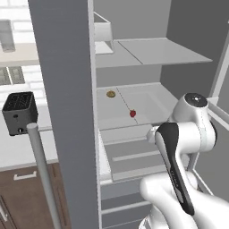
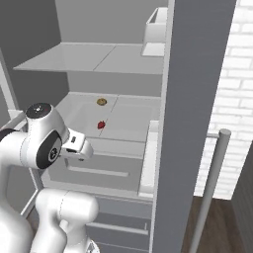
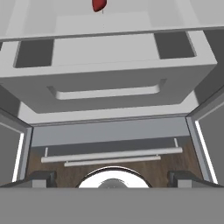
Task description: Take the strawberry from the fridge and place it on top of the pancake, located on the dining counter.
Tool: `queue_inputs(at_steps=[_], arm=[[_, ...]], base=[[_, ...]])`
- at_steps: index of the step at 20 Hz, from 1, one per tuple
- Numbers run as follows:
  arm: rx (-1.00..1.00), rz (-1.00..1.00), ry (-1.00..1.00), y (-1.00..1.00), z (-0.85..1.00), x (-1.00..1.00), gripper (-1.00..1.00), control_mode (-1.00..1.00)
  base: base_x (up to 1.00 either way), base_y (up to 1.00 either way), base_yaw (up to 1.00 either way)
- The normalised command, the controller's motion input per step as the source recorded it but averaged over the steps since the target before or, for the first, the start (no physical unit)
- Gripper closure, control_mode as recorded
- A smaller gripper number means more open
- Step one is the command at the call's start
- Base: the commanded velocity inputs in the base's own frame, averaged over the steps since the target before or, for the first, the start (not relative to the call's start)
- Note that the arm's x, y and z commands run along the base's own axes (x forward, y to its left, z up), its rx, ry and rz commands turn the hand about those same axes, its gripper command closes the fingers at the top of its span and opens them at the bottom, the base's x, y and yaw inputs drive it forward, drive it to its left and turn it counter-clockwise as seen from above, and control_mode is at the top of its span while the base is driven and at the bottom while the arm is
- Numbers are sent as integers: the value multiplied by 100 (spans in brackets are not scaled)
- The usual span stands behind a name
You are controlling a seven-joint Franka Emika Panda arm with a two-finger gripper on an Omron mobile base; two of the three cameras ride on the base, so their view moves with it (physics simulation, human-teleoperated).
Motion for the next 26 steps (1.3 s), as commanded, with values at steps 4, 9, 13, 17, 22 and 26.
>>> queue_inputs(at_steps=[4,9,13,17,22,26], arm=[[0,0,0,0,0,0,-100,100],[0,0,0,0,0,0,-100,100],[0,0,-3,0,0,25,-100,-100],[0,-3,-15,10,0,71,-100,-100],[0,-12,-7,12,0,86,-100,-100],[0,-16,0,1,0,98,-100,-100]], base=[[60,0,0],[22,0,0],[0,0,0],[0,0,0],[0,0,0],[0,0,0]])
